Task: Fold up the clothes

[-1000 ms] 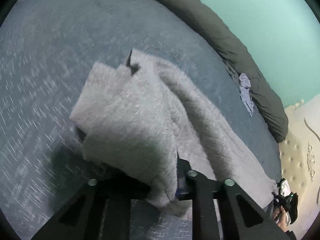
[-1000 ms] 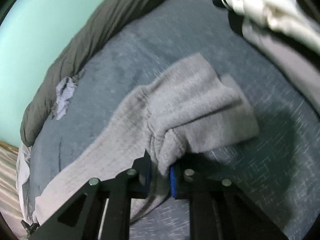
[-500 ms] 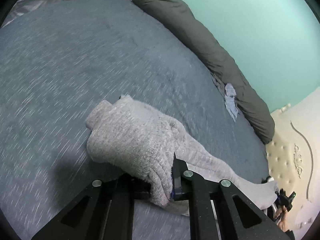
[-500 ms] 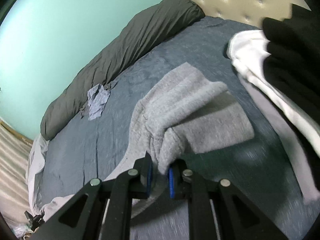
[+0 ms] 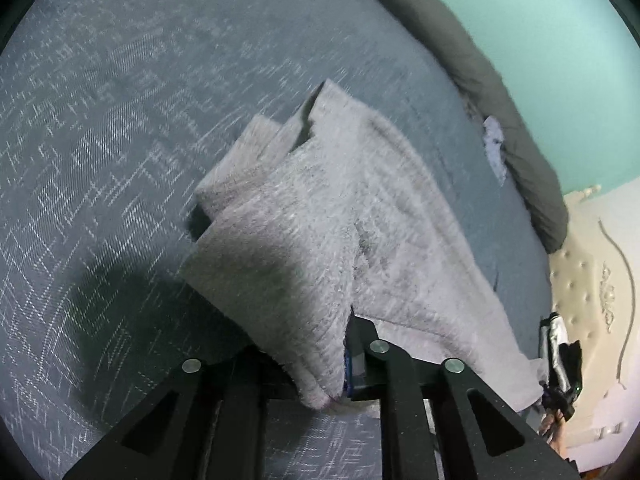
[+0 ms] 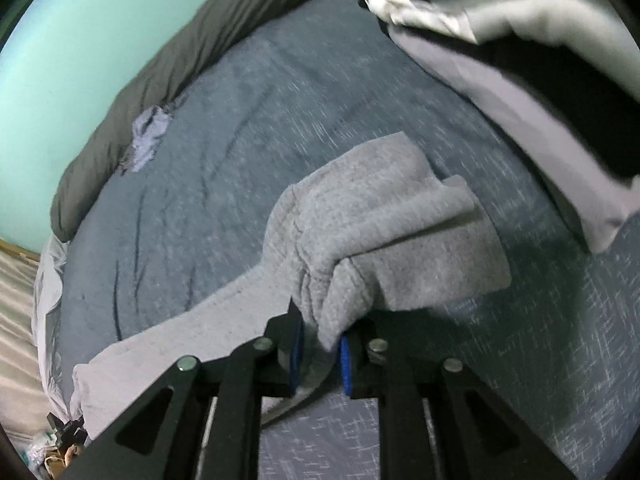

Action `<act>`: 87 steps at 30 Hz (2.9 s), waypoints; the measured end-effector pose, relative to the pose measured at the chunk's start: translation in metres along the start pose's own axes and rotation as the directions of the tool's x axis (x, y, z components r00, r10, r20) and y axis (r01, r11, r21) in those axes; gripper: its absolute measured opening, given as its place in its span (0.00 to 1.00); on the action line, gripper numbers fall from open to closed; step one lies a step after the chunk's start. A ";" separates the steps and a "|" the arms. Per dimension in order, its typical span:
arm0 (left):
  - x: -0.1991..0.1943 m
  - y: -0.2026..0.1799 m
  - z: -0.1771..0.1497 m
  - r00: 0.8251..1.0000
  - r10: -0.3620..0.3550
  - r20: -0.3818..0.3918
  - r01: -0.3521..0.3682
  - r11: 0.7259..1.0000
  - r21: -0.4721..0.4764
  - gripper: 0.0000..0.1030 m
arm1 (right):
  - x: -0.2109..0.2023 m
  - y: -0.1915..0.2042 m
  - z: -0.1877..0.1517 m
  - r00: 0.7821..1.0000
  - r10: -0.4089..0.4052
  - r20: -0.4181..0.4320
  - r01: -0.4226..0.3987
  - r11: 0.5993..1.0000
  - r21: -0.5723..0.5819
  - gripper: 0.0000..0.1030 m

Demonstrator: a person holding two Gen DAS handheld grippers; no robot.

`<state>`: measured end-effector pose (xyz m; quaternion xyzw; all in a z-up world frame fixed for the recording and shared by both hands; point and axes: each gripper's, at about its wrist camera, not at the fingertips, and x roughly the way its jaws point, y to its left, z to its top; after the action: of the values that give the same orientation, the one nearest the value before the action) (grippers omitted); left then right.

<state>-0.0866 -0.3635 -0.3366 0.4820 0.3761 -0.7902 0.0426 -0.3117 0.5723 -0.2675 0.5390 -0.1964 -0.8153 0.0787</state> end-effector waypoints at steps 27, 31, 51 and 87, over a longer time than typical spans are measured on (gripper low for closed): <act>-0.006 -0.141 -0.023 0.997 0.027 0.074 -0.046 0.960 0.277 0.55 | -0.047 0.050 -0.011 1.000 -0.012 0.002 0.013 0.963 -0.268 0.49; 0.022 -0.152 -0.026 0.999 0.019 0.039 -0.029 0.961 0.274 0.55 | -0.008 0.122 -0.027 0.995 0.059 -0.085 -0.088 0.919 -0.385 0.50; 0.057 -0.160 -0.051 0.987 0.006 0.159 -0.047 0.965 0.259 0.55 | 0.136 0.376 -0.147 0.941 0.055 -0.333 -0.309 0.537 -0.785 0.50; 0.025 -0.105 -0.031 0.970 -0.010 0.244 -0.039 0.980 0.194 0.59 | 0.184 0.420 -0.147 0.949 -0.084 -0.303 -0.236 0.447 -0.863 0.04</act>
<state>-0.1222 -0.2612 -0.3056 0.3857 0.2844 -0.8764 0.0464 -0.2876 0.0926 -0.3034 0.5255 0.2504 -0.6992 0.4150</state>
